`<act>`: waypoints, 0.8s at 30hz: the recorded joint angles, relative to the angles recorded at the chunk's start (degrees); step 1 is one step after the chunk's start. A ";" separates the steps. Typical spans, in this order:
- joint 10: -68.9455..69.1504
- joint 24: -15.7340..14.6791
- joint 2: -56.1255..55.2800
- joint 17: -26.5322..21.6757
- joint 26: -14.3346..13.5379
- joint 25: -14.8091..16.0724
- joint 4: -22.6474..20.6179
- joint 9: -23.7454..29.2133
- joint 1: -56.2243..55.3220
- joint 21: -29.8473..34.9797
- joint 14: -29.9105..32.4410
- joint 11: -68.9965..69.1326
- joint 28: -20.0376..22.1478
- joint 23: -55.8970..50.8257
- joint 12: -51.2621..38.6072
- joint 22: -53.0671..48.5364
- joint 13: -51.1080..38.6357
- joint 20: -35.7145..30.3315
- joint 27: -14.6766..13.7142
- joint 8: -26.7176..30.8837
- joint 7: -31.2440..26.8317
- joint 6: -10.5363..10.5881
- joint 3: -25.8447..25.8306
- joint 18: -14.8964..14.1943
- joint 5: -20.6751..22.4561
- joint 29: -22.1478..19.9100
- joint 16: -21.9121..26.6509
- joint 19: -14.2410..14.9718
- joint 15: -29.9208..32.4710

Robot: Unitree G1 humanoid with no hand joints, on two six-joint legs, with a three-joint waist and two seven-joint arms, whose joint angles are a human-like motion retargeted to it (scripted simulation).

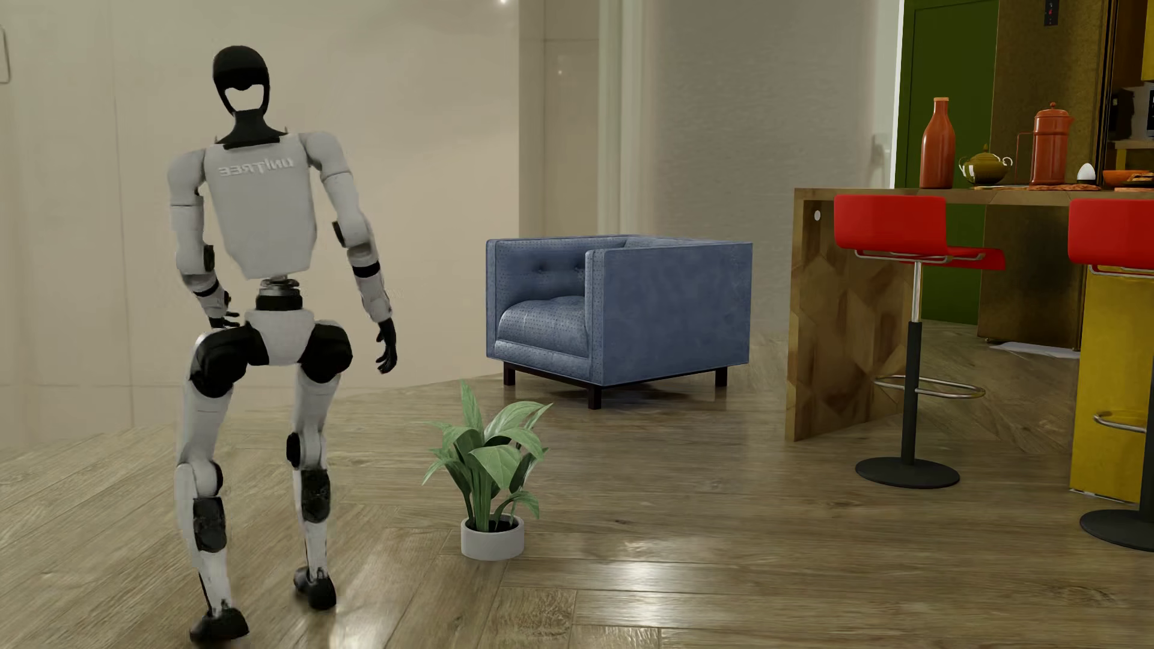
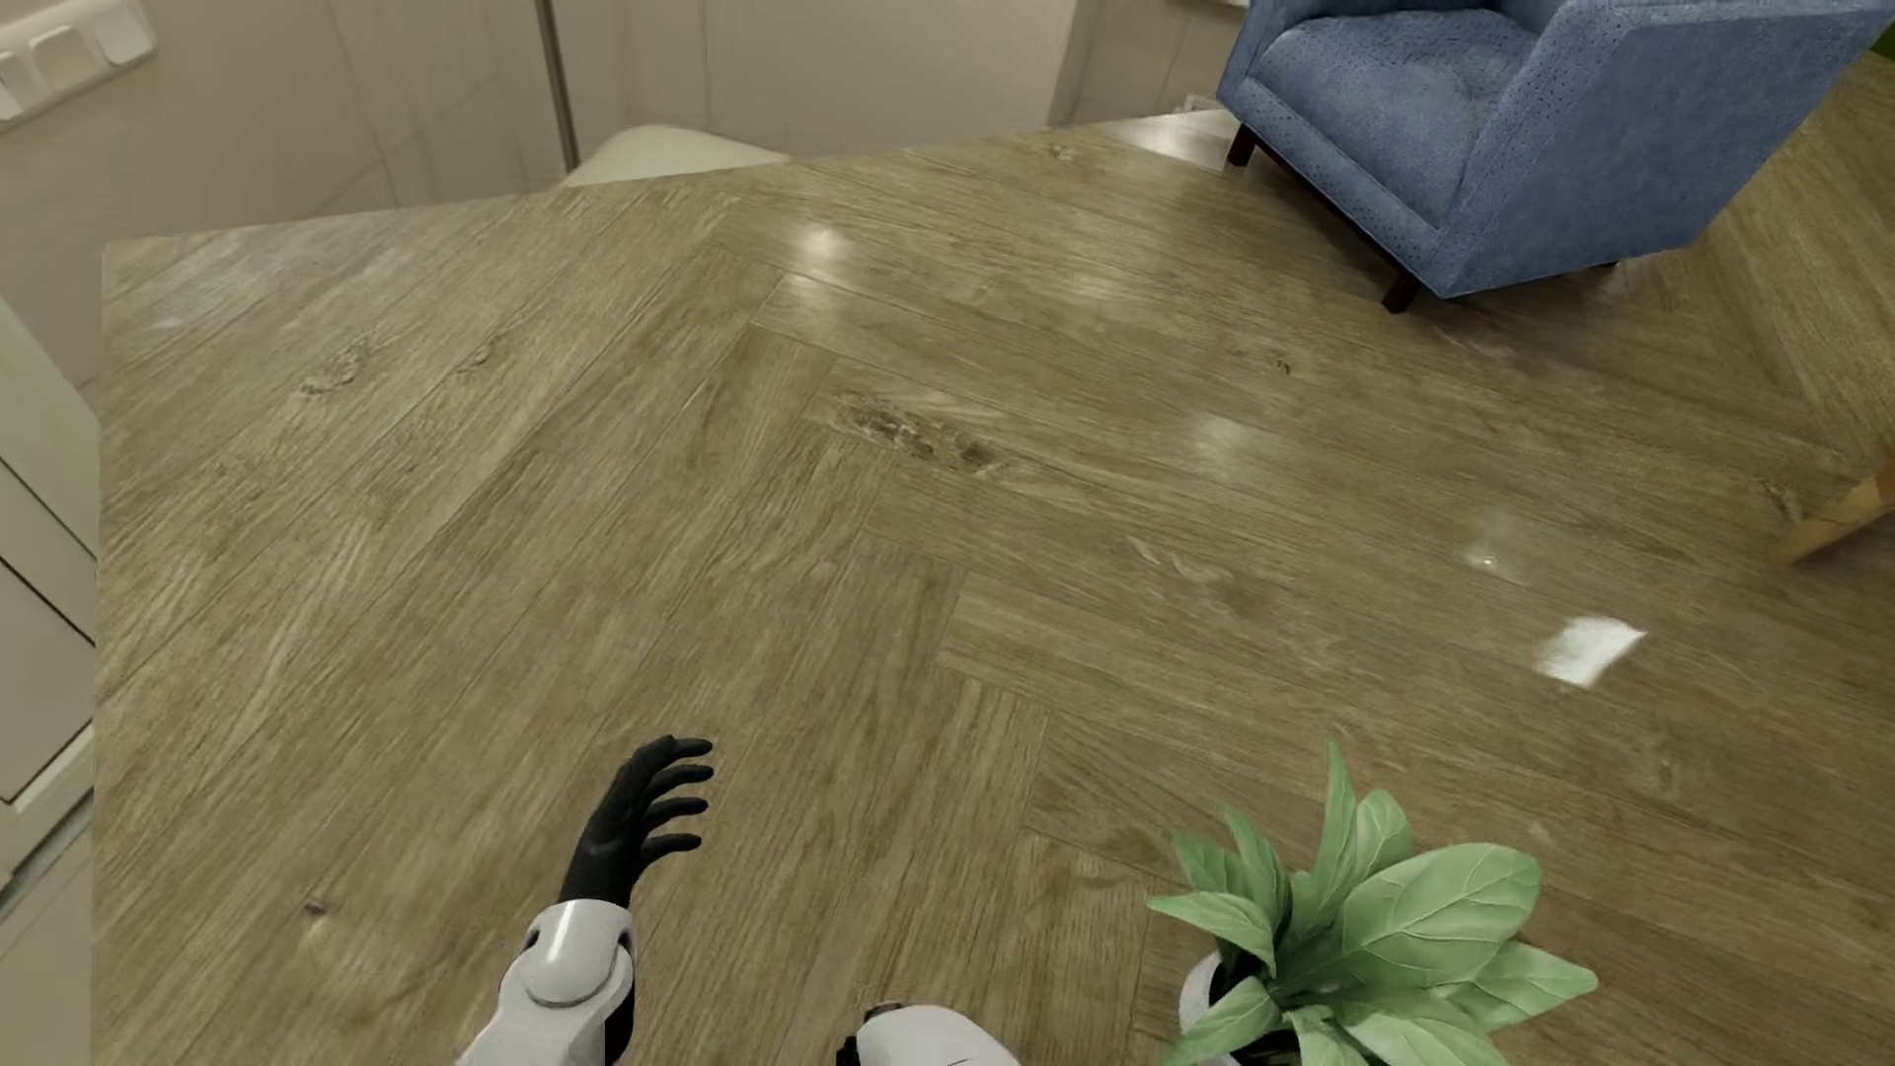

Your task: Avoid the plant

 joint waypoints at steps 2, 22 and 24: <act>14.05 4.15 4.18 -1.09 -0.19 0.73 -1.16 0.99 -9.09 0.07 14.66 -1.24 -4.23 5.64 3.93 4.01 -3.07 -0.23 1.74 1.19 -6.31 3.62 7.04 -3.90 2.15 -0.41 -1.58 -0.58 0.69; -10.95 1.42 -0.49 -0.54 -0.25 -2.16 2.74 -1.17 -3.75 -5.96 0.35 4.59 0.34 -1.51 8.34 -2.12 -4.04 1.18 0.66 -1.27 4.10 3.56 2.77 1.00 -2.47 5.69 1.64 -0.89 -1.50; 5.01 3.57 3.38 -2.36 2.98 -2.77 2.78 -0.46 -7.77 -0.49 6.38 1.43 -2.69 4.42 5.74 -0.32 -4.72 -1.70 -1.57 0.11 -2.74 5.85 7.90 -0.84 0.14 2.19 1.01 -1.33 -0.51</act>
